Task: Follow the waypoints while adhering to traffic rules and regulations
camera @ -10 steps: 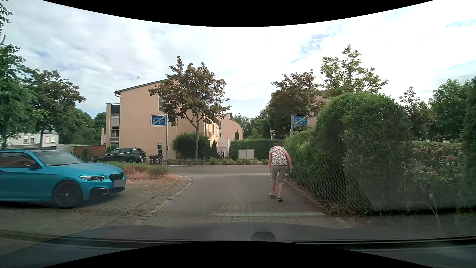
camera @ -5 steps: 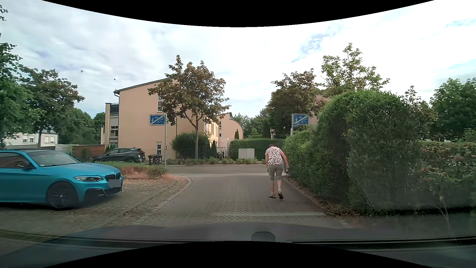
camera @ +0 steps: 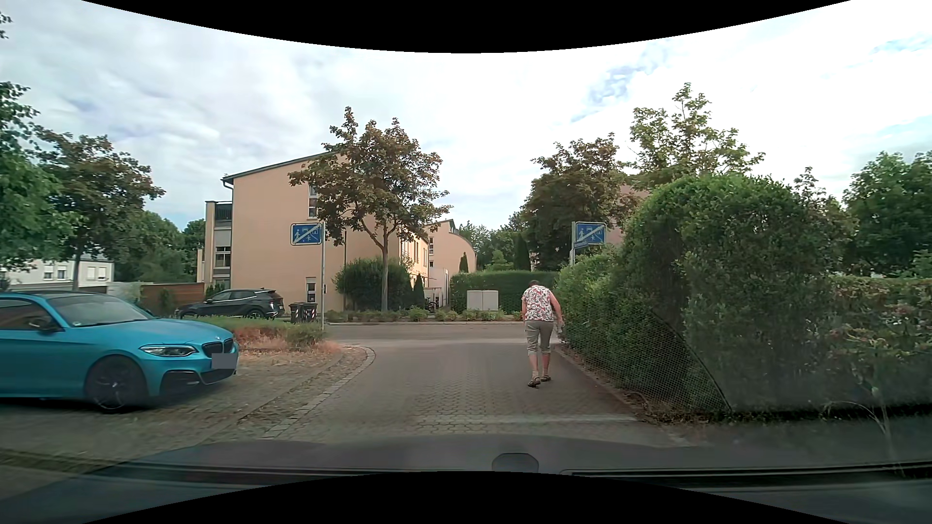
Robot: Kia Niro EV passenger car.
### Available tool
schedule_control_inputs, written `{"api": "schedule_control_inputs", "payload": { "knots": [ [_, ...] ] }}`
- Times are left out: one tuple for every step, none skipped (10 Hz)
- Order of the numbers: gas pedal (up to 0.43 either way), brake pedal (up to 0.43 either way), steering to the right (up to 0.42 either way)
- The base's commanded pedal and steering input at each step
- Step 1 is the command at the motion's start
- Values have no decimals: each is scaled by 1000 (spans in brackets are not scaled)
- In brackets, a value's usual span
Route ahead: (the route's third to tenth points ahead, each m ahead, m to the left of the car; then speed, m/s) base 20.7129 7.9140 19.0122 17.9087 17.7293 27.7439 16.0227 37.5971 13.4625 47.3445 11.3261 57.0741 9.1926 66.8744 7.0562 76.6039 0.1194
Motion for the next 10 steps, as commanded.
{"api": "schedule_control_inputs", "payload": {
  "knots": [
    [0, 67, 1],
    [0, 55, 1],
    [0, 43, 1],
    [0, 37, 1],
    [0, 24, 1],
    [0, 18, 1],
    [0, 24, 1],
    [0, 18, 1],
    [0, 6, 1],
    [0, 0, 1]
  ]
}}
